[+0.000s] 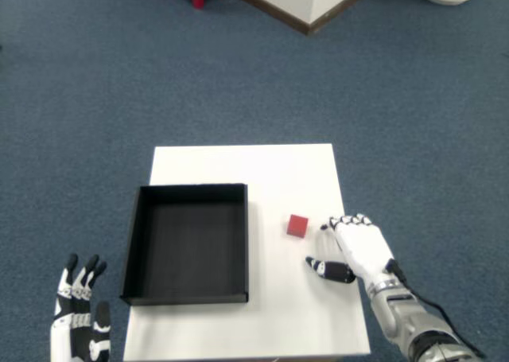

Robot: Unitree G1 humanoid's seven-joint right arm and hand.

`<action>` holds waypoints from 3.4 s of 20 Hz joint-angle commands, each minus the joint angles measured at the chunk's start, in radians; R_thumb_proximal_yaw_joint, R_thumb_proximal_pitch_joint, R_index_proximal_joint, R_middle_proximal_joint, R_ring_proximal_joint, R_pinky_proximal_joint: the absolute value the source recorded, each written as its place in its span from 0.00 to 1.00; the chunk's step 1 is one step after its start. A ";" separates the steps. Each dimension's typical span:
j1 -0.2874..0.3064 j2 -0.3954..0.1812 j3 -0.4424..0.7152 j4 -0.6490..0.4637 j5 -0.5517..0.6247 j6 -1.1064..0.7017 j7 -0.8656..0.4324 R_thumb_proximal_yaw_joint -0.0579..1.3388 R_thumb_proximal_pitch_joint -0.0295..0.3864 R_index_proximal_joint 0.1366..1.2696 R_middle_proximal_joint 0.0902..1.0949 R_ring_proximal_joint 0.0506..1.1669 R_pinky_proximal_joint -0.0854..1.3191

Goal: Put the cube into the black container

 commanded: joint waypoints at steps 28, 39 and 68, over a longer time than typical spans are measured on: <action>-0.017 -0.002 -0.049 -0.063 0.018 -0.016 0.005 0.50 0.09 0.24 0.15 0.18 0.15; -0.048 0.012 -0.054 -0.064 0.022 -0.034 -0.013 0.49 0.10 0.22 0.15 0.17 0.14; -0.091 0.034 -0.034 -0.101 0.035 -0.035 -0.007 0.50 0.11 0.22 0.16 0.18 0.19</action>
